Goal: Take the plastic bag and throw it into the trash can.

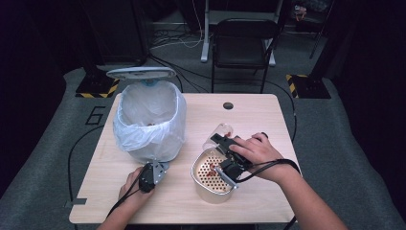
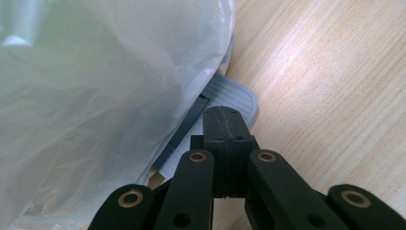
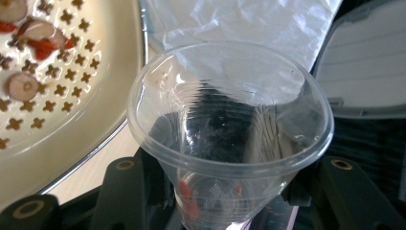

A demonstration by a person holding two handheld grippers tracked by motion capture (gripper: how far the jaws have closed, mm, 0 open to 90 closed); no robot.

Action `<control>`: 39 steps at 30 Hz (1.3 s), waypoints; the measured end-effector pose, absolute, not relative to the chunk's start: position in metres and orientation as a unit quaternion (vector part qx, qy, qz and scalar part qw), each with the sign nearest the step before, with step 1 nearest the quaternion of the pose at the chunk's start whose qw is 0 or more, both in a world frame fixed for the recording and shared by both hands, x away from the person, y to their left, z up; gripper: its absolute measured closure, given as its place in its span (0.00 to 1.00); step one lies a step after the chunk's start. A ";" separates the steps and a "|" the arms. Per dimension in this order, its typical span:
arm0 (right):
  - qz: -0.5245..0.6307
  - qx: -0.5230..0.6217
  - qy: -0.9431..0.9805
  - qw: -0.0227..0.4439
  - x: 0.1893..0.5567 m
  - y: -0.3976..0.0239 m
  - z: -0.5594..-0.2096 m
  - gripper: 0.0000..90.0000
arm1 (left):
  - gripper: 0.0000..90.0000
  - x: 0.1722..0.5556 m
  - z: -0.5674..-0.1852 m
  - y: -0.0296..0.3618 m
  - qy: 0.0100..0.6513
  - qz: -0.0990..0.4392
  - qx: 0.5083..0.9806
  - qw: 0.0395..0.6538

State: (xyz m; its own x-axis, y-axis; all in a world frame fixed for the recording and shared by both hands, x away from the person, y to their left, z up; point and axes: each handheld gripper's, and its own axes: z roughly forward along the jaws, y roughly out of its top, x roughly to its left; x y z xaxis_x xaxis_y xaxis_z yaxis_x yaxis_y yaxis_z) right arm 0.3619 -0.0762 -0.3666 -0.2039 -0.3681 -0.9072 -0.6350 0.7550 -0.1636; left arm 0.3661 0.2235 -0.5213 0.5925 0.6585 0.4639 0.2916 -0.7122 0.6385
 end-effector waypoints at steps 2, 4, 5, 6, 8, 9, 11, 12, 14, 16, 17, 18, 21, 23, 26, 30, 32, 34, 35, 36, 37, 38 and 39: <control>0.130 -0.317 0.775 0.531 0.365 -0.077 -0.363 0.54 | 1.00 0.366 -0.521 0.224 0.278 0.356 0.854 0.258; 0.145 -0.294 0.794 0.511 0.368 -0.079 -0.361 0.54 | 1.00 0.366 -0.522 0.223 0.279 0.359 0.852 0.259; 0.149 -0.288 0.801 0.503 0.370 -0.080 -0.360 0.54 | 1.00 0.366 -0.522 0.223 0.279 0.359 0.852 0.260; 0.160 -0.272 0.810 0.494 0.374 -0.081 -0.357 0.54 | 1.00 0.366 -0.522 0.223 0.279 0.359 0.852 0.260; 0.180 -0.244 0.823 0.481 0.379 -0.083 -0.353 0.54 | 1.00 0.366 -0.522 0.223 0.279 0.359 0.852 0.260; 0.196 -0.225 0.832 0.468 0.382 -0.085 -0.351 0.54 | 1.00 0.366 -0.522 0.223 0.280 0.359 0.852 0.260; 0.225 -0.190 0.845 0.448 0.387 -0.087 -0.346 0.54 | 1.00 0.366 -0.522 0.223 0.279 0.359 0.852 0.260; 0.232 -0.181 0.850 0.438 0.390 -0.088 -0.344 0.54 | 1.00 0.366 -0.522 0.223 0.279 0.359 0.852 0.260; 0.254 -0.149 0.858 0.421 0.395 -0.090 -0.341 0.55 | 1.00 0.366 -0.522 0.224 0.279 0.359 0.852 0.259; 0.270 -0.129 0.861 0.411 0.399 -0.092 -0.339 0.55 | 1.00 0.366 -0.522 0.223 0.279 0.359 0.852 0.260; 0.280 -0.114 0.865 0.400 0.402 -0.092 -0.338 0.55 | 1.00 0.366 -0.522 0.223 0.279 0.359 0.852 0.259; 0.285 -0.105 0.867 0.395 0.403 -0.093 -0.337 0.55 | 1.00 0.366 -0.522 0.224 0.279 0.359 0.852 0.260; 0.302 -0.086 0.872 0.376 0.410 -0.094 -0.337 0.55 | 1.00 0.366 -0.522 0.223 0.279 0.359 0.852 0.259; 0.309 -0.079 0.872 0.370 0.413 -0.094 -0.337 0.55 | 1.00 0.366 -0.522 0.224 0.279 0.359 0.852 0.260; 0.317 -0.066 0.876 0.358 0.417 -0.095 -0.336 0.55 | 1.00 0.366 -0.522 0.224 0.279 0.359 0.852 0.260; 0.335 -0.030 0.882 0.330 0.425 -0.098 -0.335 0.55 | 1.00 0.366 -0.522 0.224 0.279 0.358 0.852 0.260; 0.344 -0.016 0.882 0.322 0.429 -0.099 -0.333 0.55 | 1.00 0.366 -0.522 0.224 0.280 0.358 0.852 0.260; 0.356 0.005 0.883 0.306 0.435 -0.101 -0.332 0.55 | 1.00 0.366 -0.522 0.224 0.280 0.357 0.852 0.260; 0.361 0.014 0.882 0.301 0.437 -0.101 -0.332 0.55 | 1.00 0.366 -0.522 0.224 0.280 0.357 0.852 0.260; 0.367 0.024 0.882 0.295 0.439 -0.102 -0.331 0.55 | 1.00 0.366 -0.521 0.224 0.280 0.357 0.853 0.260; 0.374 0.037 0.880 0.291 0.441 -0.102 -0.331 0.55 | 1.00 0.366 -0.521 0.224 0.280 0.356 0.853 0.260; 0.385 0.050 0.878 0.280 0.444 -0.102 -0.331 0.55 | 1.00 0.366 -0.521 0.224 0.280 0.356 0.853 0.260; 0.393 0.059 0.876 0.272 0.445 -0.102 -0.331 0.55 | 1.00 0.366 -0.521 0.224 0.280 0.355 0.853 0.259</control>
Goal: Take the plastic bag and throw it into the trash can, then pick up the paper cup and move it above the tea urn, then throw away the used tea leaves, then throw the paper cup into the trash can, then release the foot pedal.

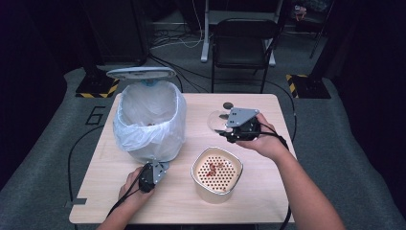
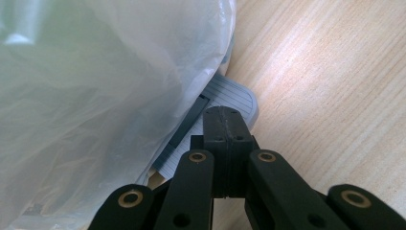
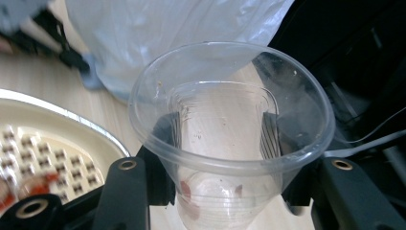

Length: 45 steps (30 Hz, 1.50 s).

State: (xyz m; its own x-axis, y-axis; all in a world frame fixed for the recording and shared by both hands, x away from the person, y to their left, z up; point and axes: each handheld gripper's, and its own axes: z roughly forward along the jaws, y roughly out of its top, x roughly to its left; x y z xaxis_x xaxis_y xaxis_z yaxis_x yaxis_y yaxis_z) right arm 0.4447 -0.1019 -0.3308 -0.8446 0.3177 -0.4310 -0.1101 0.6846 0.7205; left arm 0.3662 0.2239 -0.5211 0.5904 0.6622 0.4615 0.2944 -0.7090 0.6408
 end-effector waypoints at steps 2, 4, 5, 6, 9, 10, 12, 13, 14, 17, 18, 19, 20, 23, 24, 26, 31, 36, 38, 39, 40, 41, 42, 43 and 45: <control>0.410 0.082 0.872 0.254 0.447 -0.101 -0.330 0.55 | 1.00 0.366 -0.521 0.224 0.281 0.355 0.853 0.259; 0.422 0.095 0.869 0.242 0.449 -0.099 -0.329 0.55 | 1.00 0.366 -0.521 0.224 0.281 0.355 0.853 0.259; 0.425 0.102 0.868 0.237 0.449 -0.097 -0.327 0.55 | 1.00 0.366 -0.521 0.224 0.281 0.355 0.853 0.259; 0.429 0.109 0.866 0.233 0.450 -0.096 -0.326 0.55 | 1.00 0.366 -0.521 0.224 0.281 0.355 0.853 0.259; 0.439 0.127 0.863 0.215 0.453 -0.091 -0.321 0.55 | 1.00 0.366 -0.521 0.224 0.281 0.356 0.853 0.259; 0.441 0.134 0.861 0.213 0.453 -0.089 -0.320 0.55 | 1.00 0.366 -0.521 0.224 0.281 0.356 0.853 0.259; 0.441 0.142 0.861 0.212 0.454 -0.084 -0.316 0.55 | 1.00 0.366 -0.521 0.224 0.281 0.356 0.853 0.259; 0.441 0.141 0.860 0.214 0.455 -0.082 -0.315 0.55 | 1.00 0.366 -0.521 0.224 0.281 0.355 0.853 0.259; 0.441 0.143 0.860 0.212 0.455 -0.080 -0.314 0.55 | 1.00 0.366 -0.521 0.224 0.282 0.354 0.853 0.260; 0.442 0.148 0.860 0.206 0.455 -0.072 -0.309 0.55 | 1.00 0.366 -0.522 0.224 0.284 0.355 0.851 0.263; 0.444 0.151 0.860 0.204 0.455 -0.070 -0.308 0.55 | 1.00 0.366 -0.522 0.224 0.284 0.354 0.851 0.264; 0.444 0.150 0.860 0.201 0.455 -0.067 -0.306 0.55 | 1.00 0.366 -0.522 0.224 0.284 0.355 0.851 0.263; 0.445 0.151 0.860 0.201 0.455 -0.065 -0.304 0.55 | 1.00 0.366 -0.521 0.224 0.284 0.355 0.851 0.263; 0.460 0.157 0.854 0.185 0.454 -0.059 -0.295 0.55 | 1.00 0.367 -0.521 0.224 0.284 0.354 0.851 0.263; 0.463 0.158 0.853 0.183 0.454 -0.057 -0.293 0.55 | 1.00 0.367 -0.521 0.224 0.284 0.356 0.851 0.263; 0.472 0.165 0.849 0.169 0.454 -0.054 -0.288 0.55 | 1.00 0.366 -0.521 0.224 0.285 0.355 0.851 0.263; 0.473 0.177 0.851 0.145 0.458 -0.047 -0.274 0.55 | 1.00 0.367 -0.520 0.225 0.283 0.351 0.853 0.262; 0.481 0.192 0.846 0.127 0.462 -0.037 -0.255 0.55 | 1.00 0.367 -0.520 0.225 0.282 0.349 0.855 0.261; 0.480 0.192 0.847 0.124 0.463 -0.033 -0.250 0.55 | 1.00 0.367 -0.520 0.225 0.283 0.348 0.855 0.261; 0.479 0.192 0.847 0.123 0.463 -0.030 -0.248 0.55 | 1.00 0.367 -0.520 0.225 0.284 0.348 0.854 0.262; 0.483 0.188 0.847 0.119 0.463 -0.026 -0.245 0.55 | 1.00 0.367 -0.520 0.225 0.284 0.348 0.855 0.261; 0.485 0.188 0.846 0.116 0.463 -0.023 -0.243 0.55 | 1.00 0.367 -0.520 0.225 0.283 0.348 0.855 0.261; 0.485 0.183 0.847 0.116 0.462 -0.018 -0.241 0.55 | 1.00 0.367 -0.520 0.225 0.283 0.348 0.855 0.261; 0.485 0.177 0.849 0.115 0.462 -0.013 -0.239 0.55 | 1.00 0.367 -0.520 0.225 0.283 0.348 0.855 0.261; 0.483 0.169 0.852 0.110 0.460 -0.003 -0.236 0.55 | 1.00 0.367 -0.520 0.225 0.283 0.348 0.855 0.261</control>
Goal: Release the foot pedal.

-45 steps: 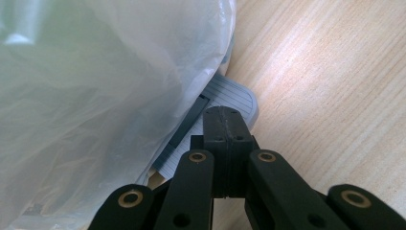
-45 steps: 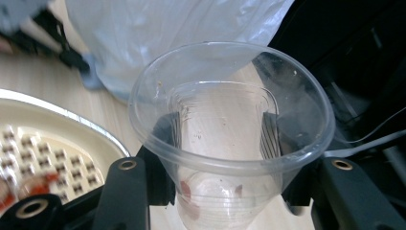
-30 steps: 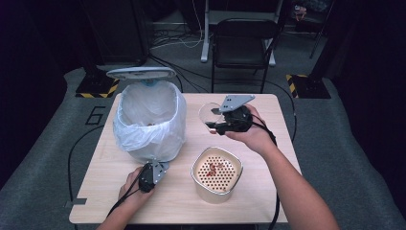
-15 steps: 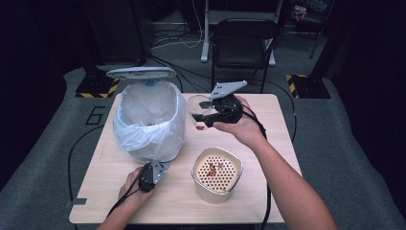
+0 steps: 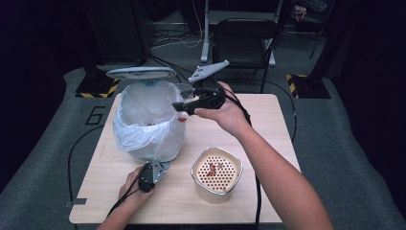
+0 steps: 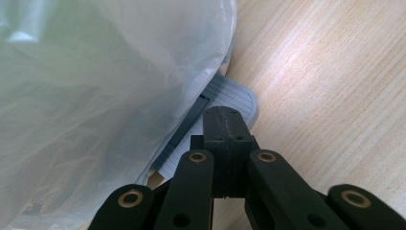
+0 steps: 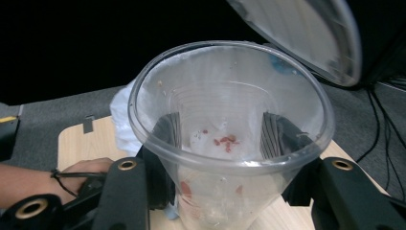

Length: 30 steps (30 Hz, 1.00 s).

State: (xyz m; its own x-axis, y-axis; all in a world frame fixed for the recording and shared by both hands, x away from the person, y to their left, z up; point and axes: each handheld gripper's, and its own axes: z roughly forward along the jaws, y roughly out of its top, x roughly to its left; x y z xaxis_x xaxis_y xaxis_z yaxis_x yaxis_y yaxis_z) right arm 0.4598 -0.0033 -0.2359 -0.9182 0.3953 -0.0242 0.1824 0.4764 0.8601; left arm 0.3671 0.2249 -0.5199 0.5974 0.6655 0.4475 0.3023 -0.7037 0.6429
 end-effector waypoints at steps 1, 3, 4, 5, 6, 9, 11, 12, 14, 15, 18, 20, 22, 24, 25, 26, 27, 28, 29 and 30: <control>0.483 0.162 0.853 0.112 0.459 0.002 -0.234 0.55 | 1.00 0.367 -0.520 0.225 0.283 0.348 0.855 0.261; 0.483 0.156 0.854 0.113 0.458 0.010 -0.231 0.55 | 1.00 0.367 -0.520 0.225 0.283 0.348 0.855 0.261; 0.483 0.154 0.854 0.115 0.458 0.013 -0.231 0.55 | 1.00 0.367 -0.520 0.225 0.283 0.348 0.855 0.261; 0.484 0.153 0.854 0.116 0.458 0.018 -0.230 0.54 | 1.00 0.367 -0.520 0.225 0.283 0.348 0.855 0.261; 0.483 0.152 0.854 0.115 0.458 0.020 -0.230 0.54 | 1.00 0.367 -0.520 0.225 0.283 0.348 0.855 0.261; 0.478 0.152 0.857 0.118 0.460 0.033 -0.232 0.54 | 1.00 0.367 -0.520 0.225 0.284 0.347 0.855 0.262; 0.477 0.157 0.857 0.117 0.462 0.038 -0.233 0.54 | 1.00 0.367 -0.519 0.225 0.284 0.345 0.856 0.260; 0.478 0.158 0.856 0.119 0.464 0.039 -0.234 0.54 | 1.00 0.367 -0.519 0.225 0.284 0.345 0.856 0.260; 0.482 0.163 0.852 0.121 0.468 0.043 -0.235 0.54 | 1.00 0.367 -0.519 0.225 0.284 0.345 0.856 0.260; 0.482 0.163 0.852 0.121 0.468 0.043 -0.235 0.54 | 1.00 0.367 -0.519 0.225 0.284 0.346 0.855 0.260; 0.485 0.171 0.849 0.123 0.473 0.050 -0.239 0.53 | 1.00 0.367 -0.519 0.225 0.285 0.345 0.856 0.261; 0.484 0.175 0.848 0.125 0.476 0.054 -0.241 0.53 | 1.00 0.367 -0.519 0.225 0.285 0.345 0.856 0.261; 0.481 0.176 0.850 0.124 0.478 0.059 -0.244 0.53 | 1.00 0.368 -0.519 0.226 0.284 0.344 0.855 0.263; 0.481 0.177 0.850 0.125 0.481 0.062 -0.246 0.53 | 1.00 0.368 -0.520 0.225 0.284 0.345 0.855 0.264; 0.481 0.180 0.850 0.121 0.483 0.065 -0.248 0.53 | 1.00 0.367 -0.519 0.225 0.285 0.344 0.856 0.261; 0.480 0.181 0.849 0.122 0.485 0.066 -0.249 0.52 | 1.00 0.367 -0.519 0.225 0.284 0.343 0.856 0.261; 0.480 0.184 0.849 0.123 0.486 0.068 -0.252 0.52 | 1.00 0.368 -0.519 0.226 0.284 0.344 0.856 0.260; 0.480 0.185 0.849 0.123 0.487 0.069 -0.253 0.52 | 1.00 0.368 -0.519 0.226 0.284 0.345 0.855 0.262; 0.479 0.187 0.849 0.124 0.488 0.070 -0.254 0.52 | 1.00 0.368 -0.520 0.225 0.284 0.344 0.855 0.264; 0.479 0.188 0.848 0.126 0.489 0.072 -0.256 0.52 | 1.00 0.368 -0.520 0.225 0.284 0.345 0.855 0.264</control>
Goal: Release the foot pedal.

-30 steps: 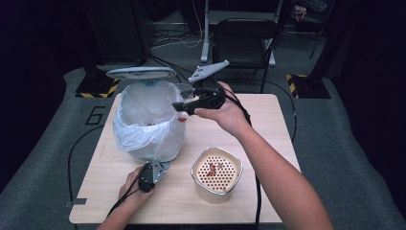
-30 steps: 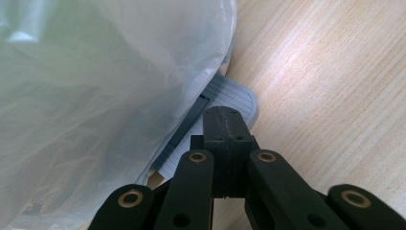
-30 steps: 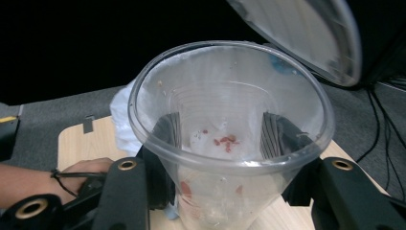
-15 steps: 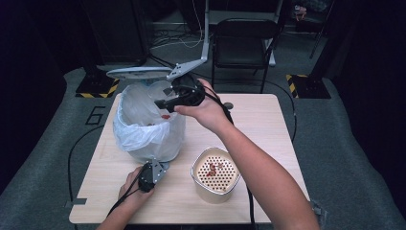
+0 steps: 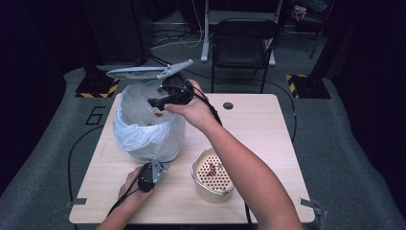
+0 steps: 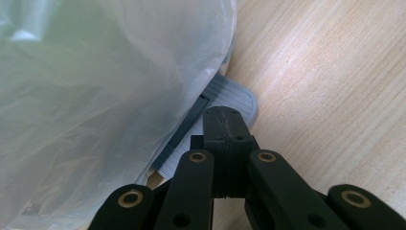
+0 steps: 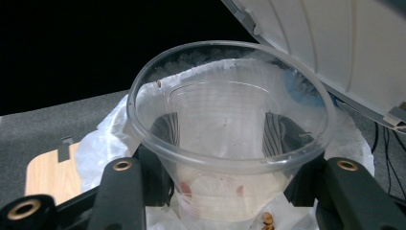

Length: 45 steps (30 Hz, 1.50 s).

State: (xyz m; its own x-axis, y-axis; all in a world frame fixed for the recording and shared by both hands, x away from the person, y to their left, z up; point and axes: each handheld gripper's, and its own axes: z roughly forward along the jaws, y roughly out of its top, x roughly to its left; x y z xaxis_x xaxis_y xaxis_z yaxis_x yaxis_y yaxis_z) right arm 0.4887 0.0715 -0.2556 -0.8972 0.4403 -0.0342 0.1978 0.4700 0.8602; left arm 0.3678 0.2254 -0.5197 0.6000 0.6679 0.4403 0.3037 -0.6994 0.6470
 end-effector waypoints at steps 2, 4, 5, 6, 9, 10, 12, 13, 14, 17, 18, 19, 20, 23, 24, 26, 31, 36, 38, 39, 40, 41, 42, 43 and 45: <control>0.483 0.192 0.846 0.124 0.490 0.074 -0.258 0.51 | 1.00 0.367 -0.519 0.225 0.285 0.345 0.856 0.261; 0.480 0.193 0.847 0.126 0.491 0.077 -0.260 0.51 | 1.00 0.368 -0.519 0.225 0.284 0.344 0.856 0.261; 0.478 0.194 0.847 0.126 0.492 0.079 -0.261 0.50 | 1.00 0.368 -0.519 0.225 0.284 0.344 0.856 0.261; 0.478 0.195 0.847 0.127 0.492 0.080 -0.262 0.50 | 1.00 0.367 -0.519 0.225 0.285 0.344 0.856 0.261; 0.479 0.208 0.843 0.124 0.493 0.086 -0.267 0.44 | 1.00 0.367 -0.519 0.225 0.285 0.343 0.856 0.261; 0.483 0.213 0.840 0.128 0.493 0.087 -0.269 0.38 | 1.00 0.368 -0.519 0.225 0.285 0.344 0.856 0.261; 0.492 0.229 0.830 0.128 0.492 0.090 -0.275 0.22 | 1.00 0.368 -0.519 0.225 0.284 0.344 0.856 0.260; 0.490 0.243 0.828 0.126 0.492 0.092 -0.279 0.17 | 1.00 0.368 -0.519 0.225 0.284 0.344 0.856 0.261; 0.488 0.246 0.828 0.127 0.492 0.093 -0.281 0.17 | 1.00 0.367 -0.519 0.225 0.284 0.344 0.856 0.261; 0.506 0.256 0.815 0.123 0.489 0.089 -0.286 0.16 | 1.00 0.367 -0.519 0.225 0.285 0.343 0.856 0.261; 0.508 0.254 0.814 0.122 0.489 0.088 -0.287 0.16 | 1.00 0.368 -0.520 0.225 0.285 0.344 0.855 0.263; 0.510 0.254 0.813 0.122 0.488 0.086 -0.286 0.16 | 1.00 0.367 -0.519 0.225 0.285 0.344 0.856 0.261; 0.510 0.253 0.813 0.121 0.487 0.084 -0.286 0.16 | 1.00 0.367 -0.519 0.225 0.285 0.344 0.856 0.261; 0.510 0.251 0.814 0.120 0.483 0.077 -0.283 0.16 | 1.00 0.368 -0.520 0.226 0.286 0.344 0.854 0.266; 0.508 0.251 0.815 0.123 0.482 0.073 -0.283 0.16 | 1.00 0.368 -0.519 0.226 0.287 0.341 0.855 0.266; 0.511 0.247 0.815 0.120 0.477 0.064 -0.282 0.16 | 1.00 0.369 -0.518 0.227 0.284 0.342 0.856 0.264; 0.511 0.242 0.815 0.128 0.463 0.031 -0.284 0.17 | 1.00 0.370 -0.518 0.228 0.290 0.350 0.849 0.269; 0.500 0.257 0.814 0.146 0.462 0.000 -0.287 0.17 | 1.00 0.371 -0.517 0.229 0.291 0.330 0.857 0.270; 0.500 0.264 0.811 0.147 0.463 -0.010 -0.288 0.17 | 1.00 0.371 -0.516 0.229 0.288 0.338 0.855 0.267; 0.498 0.262 0.813 0.151 0.464 -0.014 -0.288 0.17 | 1.00 0.371 -0.516 0.229 0.288 0.338 0.855 0.267; 0.499 0.264 0.811 0.153 0.463 -0.017 -0.288 0.17 | 1.00 0.371 -0.516 0.229 0.290 0.336 0.855 0.268; 0.501 0.267 0.808 0.154 0.463 -0.022 -0.287 0.18 | 1.00 0.371 -0.515 0.229 0.288 0.337 0.855 0.268; 0.502 0.265 0.809 0.154 0.463 -0.025 -0.287 0.18 | 0.99 0.371 -0.515 0.229 0.288 0.343 0.853 0.267; 0.502 0.266 0.809 0.153 0.462 -0.028 -0.286 0.18 | 0.97 0.371 -0.514 0.229 0.287 0.348 0.851 0.268; 0.499 0.266 0.810 0.159 0.460 -0.035 -0.287 0.19 | 0.87 0.370 -0.512 0.232 0.295 0.344 0.847 0.277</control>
